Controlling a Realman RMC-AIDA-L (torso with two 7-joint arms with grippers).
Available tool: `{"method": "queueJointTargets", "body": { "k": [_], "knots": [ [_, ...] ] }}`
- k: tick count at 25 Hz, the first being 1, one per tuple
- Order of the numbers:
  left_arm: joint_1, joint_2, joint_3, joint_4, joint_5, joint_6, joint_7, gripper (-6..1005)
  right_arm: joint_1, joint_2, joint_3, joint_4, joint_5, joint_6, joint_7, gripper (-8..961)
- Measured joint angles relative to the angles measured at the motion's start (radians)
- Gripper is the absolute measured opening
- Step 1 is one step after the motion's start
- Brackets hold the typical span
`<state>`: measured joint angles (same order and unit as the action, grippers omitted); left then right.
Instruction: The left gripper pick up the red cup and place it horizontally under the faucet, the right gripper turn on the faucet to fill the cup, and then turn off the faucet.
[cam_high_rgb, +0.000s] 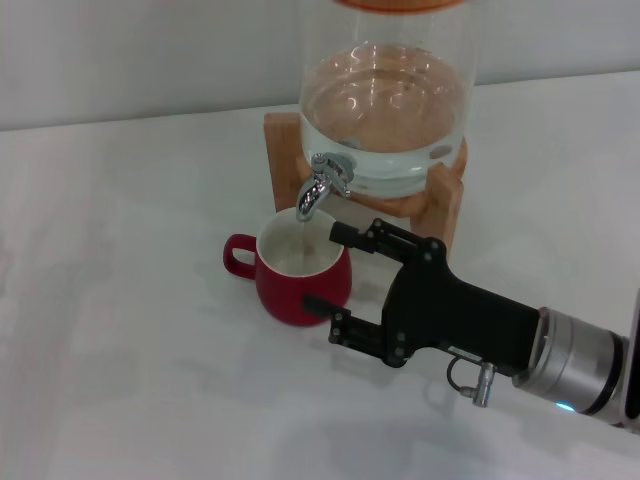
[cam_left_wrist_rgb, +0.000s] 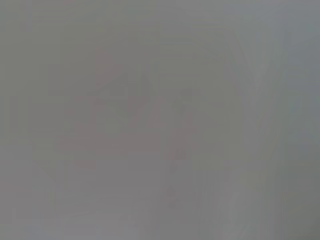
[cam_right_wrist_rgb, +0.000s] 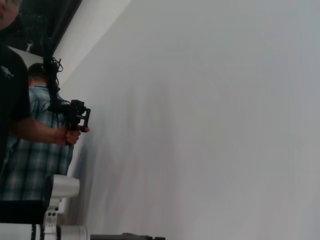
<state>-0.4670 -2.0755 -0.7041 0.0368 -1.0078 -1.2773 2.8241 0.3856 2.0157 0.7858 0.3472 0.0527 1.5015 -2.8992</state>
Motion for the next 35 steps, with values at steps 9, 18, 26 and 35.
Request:
{"method": "queueJointTargets", "body": {
  "k": [9,18,26,35],
  "knots": [
    [-0.006,0.0,0.0,0.0,0.0,0.002,0.0,679,0.016,0.001,0.0,0.001,-0.003,-0.017,0.0,678],
    [-0.016,0.0,0.0,0.003,0.0,0.003,0.0,679,0.028,0.003,0.004,-0.003,-0.004,-0.018,0.0,678],
    [-0.018,0.0,0.0,0.001,0.0,0.004,0.0,679,0.029,0.003,0.004,-0.003,-0.004,-0.018,0.0,678],
    [-0.018,0.0,0.0,0.001,0.0,0.004,0.0,679,0.029,0.003,0.004,-0.003,-0.004,-0.018,0.0,678]
  ]
}}
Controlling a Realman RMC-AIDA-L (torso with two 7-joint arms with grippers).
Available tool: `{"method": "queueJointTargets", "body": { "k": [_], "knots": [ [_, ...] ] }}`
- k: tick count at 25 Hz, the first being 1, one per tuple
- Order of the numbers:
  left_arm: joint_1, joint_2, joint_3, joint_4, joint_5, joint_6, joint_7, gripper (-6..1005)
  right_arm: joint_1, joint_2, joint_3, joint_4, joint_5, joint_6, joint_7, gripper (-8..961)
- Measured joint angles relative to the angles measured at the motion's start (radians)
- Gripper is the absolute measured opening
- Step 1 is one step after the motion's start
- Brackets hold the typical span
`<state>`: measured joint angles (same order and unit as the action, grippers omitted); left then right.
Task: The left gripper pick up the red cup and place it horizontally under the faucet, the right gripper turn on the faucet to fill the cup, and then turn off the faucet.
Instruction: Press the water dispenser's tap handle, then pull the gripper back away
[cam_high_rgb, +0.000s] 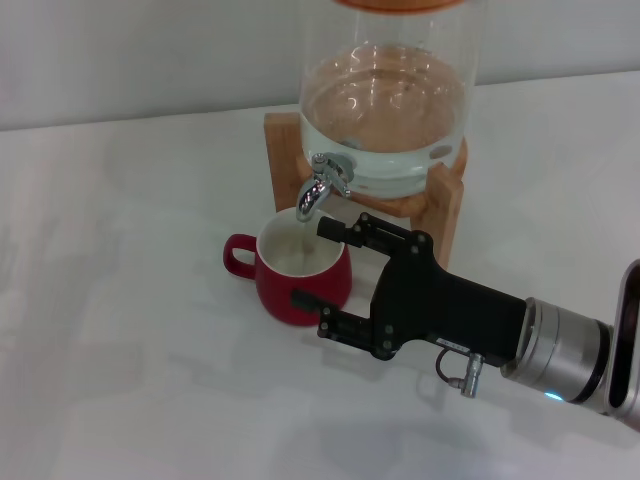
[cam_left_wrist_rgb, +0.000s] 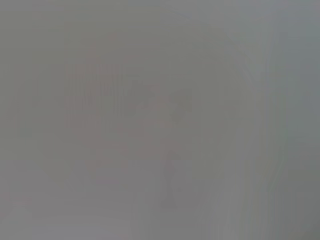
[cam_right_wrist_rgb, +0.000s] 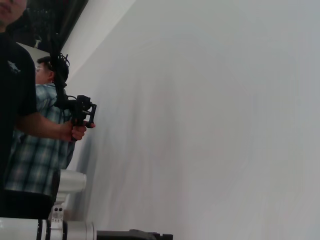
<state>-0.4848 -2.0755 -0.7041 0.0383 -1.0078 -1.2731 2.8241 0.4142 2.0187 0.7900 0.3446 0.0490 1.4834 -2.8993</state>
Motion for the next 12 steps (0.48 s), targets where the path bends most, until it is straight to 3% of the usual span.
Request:
{"method": "queueJointTargets", "body": {
  "k": [12],
  "knots": [
    [0.0,0.0,0.0,-0.001,0.0,0.0,0.0,678,0.0,0.0,0.0,0.001,0.0,0.0,0.0,678]
  ]
}}
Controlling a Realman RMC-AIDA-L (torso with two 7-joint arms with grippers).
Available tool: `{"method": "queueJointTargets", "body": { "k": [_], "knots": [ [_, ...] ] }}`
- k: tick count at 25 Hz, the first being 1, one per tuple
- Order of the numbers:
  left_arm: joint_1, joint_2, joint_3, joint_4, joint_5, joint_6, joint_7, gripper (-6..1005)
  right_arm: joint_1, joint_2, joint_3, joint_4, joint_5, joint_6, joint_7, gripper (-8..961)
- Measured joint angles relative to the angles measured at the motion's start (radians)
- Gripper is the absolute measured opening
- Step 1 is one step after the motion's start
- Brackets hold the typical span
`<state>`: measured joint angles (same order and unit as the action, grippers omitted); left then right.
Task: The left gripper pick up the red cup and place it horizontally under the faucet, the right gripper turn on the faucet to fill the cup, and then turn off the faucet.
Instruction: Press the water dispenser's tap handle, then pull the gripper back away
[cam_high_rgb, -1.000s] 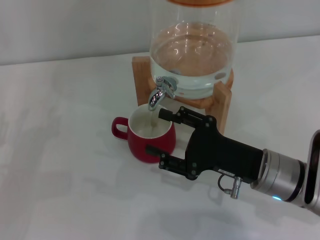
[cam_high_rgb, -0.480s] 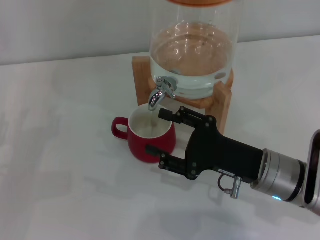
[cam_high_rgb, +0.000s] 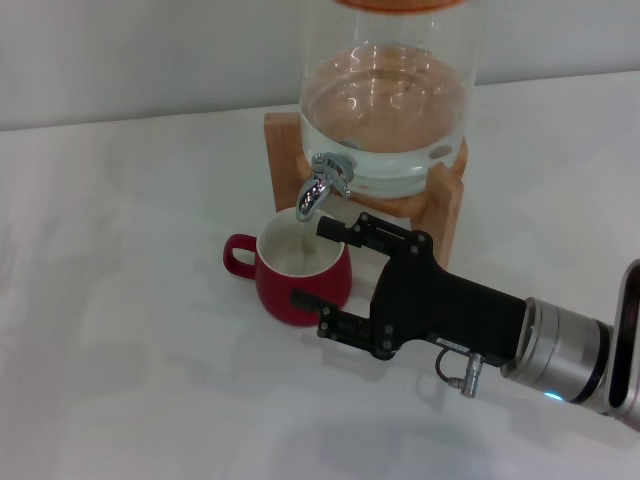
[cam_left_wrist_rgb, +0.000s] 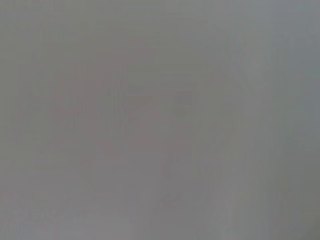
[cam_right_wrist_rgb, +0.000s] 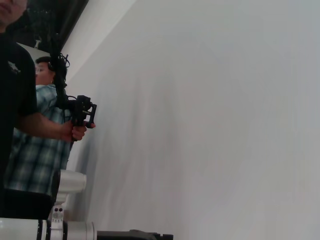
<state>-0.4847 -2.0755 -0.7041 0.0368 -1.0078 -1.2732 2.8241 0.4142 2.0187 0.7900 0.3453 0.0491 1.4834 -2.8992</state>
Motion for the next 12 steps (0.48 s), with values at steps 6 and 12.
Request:
{"method": "queueJointTargets", "body": {
  "k": [6,12],
  "knots": [
    [0.0,0.0,0.0,0.0,0.0,0.0,0.0,678,0.003,0.0,0.0,0.0,0.001,0.0,0.0,678],
    [0.0,0.0,0.0,0.0,0.0,0.0,0.0,678,0.021,0.001,0.0,0.004,0.002,-0.023,0.0,678]
  ]
}}
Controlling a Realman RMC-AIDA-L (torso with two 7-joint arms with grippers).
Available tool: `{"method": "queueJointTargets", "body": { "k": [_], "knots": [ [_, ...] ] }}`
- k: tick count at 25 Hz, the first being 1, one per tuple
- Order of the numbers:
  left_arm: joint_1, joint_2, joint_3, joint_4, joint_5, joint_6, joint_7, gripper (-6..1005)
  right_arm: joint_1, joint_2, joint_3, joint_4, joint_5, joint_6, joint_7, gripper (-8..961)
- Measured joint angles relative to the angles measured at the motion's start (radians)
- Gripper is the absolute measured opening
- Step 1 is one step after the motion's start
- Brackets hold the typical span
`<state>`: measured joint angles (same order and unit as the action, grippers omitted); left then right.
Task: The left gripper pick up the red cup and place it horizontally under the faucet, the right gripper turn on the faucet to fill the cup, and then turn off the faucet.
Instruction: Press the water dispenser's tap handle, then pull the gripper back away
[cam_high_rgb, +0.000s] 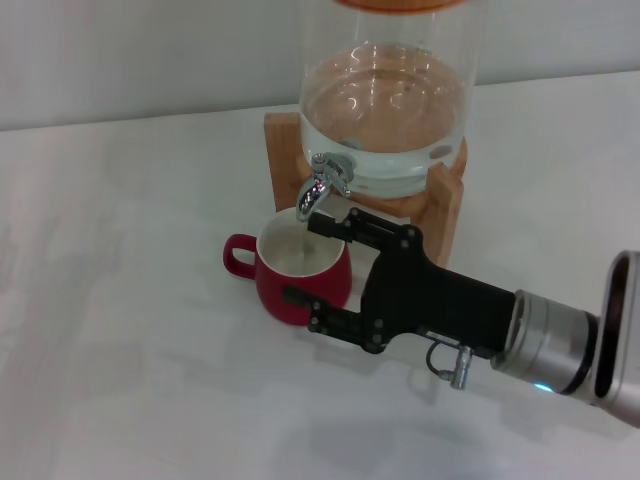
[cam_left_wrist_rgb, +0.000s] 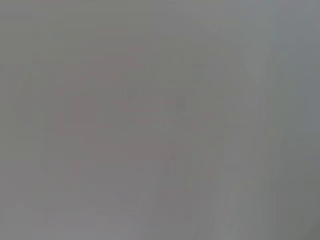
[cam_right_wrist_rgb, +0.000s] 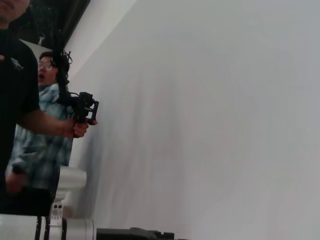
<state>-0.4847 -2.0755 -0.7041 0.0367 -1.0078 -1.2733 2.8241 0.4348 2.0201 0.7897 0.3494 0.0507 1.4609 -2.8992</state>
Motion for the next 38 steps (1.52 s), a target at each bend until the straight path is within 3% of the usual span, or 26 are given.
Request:
{"method": "queueJointTargets", "body": {
  "k": [12,38],
  "knots": [
    [0.001,-0.002,0.0,0.0,0.0,0.0,0.0,678,0.031,0.001,0.011,0.001,0.007,-0.06,0.0,678],
    [0.001,-0.002,0.0,-0.001,0.002,-0.002,0.0,678,0.002,-0.006,0.081,-0.013,0.007,-0.071,0.0,678]
  ]
}}
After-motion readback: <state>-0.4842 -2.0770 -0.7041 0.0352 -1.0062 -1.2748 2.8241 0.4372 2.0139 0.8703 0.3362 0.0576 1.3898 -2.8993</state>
